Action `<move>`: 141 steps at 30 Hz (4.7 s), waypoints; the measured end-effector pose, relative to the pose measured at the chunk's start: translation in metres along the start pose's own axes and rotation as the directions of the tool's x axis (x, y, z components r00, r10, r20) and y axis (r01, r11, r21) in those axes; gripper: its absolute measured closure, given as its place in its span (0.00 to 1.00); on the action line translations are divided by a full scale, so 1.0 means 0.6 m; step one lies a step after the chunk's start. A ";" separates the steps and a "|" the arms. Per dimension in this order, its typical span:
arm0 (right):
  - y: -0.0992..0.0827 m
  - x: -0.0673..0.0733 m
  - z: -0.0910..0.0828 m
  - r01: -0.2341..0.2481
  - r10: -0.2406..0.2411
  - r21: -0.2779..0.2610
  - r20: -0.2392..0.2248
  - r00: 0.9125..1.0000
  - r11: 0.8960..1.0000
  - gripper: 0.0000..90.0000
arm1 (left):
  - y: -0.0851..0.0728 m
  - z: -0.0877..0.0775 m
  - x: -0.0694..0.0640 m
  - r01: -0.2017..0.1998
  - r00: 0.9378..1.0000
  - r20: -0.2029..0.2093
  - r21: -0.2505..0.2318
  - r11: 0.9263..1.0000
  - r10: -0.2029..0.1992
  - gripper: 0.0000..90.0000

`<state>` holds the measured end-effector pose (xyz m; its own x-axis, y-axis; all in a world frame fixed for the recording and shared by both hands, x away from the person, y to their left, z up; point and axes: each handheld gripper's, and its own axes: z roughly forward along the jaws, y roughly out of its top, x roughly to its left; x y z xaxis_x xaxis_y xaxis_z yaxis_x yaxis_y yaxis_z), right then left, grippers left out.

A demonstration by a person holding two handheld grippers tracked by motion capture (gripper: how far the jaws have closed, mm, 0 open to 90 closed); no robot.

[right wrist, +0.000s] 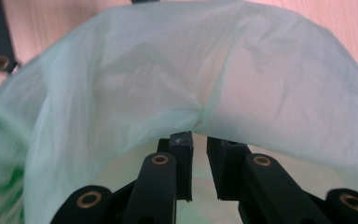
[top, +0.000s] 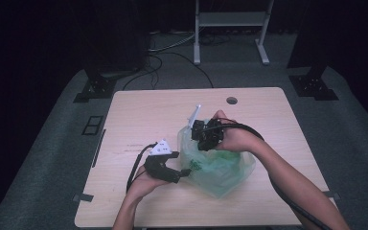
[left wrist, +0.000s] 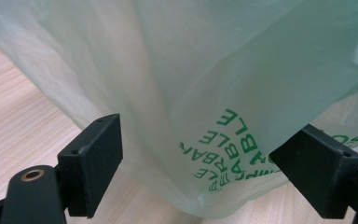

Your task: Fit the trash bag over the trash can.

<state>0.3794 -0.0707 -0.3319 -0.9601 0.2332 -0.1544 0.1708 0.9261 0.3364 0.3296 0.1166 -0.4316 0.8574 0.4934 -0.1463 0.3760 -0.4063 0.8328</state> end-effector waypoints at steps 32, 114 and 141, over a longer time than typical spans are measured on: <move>-0.049 0.004 0.015 0.043 -0.032 0.261 -0.047 0.998 0.964 0.92 | -0.006 0.001 -0.004 -0.047 0.994 0.104 0.034 0.998 0.044 0.72; -0.223 -0.046 -0.105 -0.272 0.306 -0.468 -0.002 0.952 0.841 0.49 | -0.005 -0.051 0.017 0.024 1.000 0.005 -0.044 0.999 -0.024 0.11; -0.356 -0.082 -0.073 -0.490 0.547 -0.573 -0.087 0.833 0.656 0.45 | -0.018 -0.065 0.031 0.053 0.998 -0.035 -0.053 0.997 -0.055 0.09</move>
<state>0.3805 -0.2932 -0.3552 -0.7254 0.6748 0.1358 0.4560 0.3234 0.8292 0.3278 0.1602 -0.4224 0.8226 0.5418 -0.1726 0.4015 -0.3385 0.8510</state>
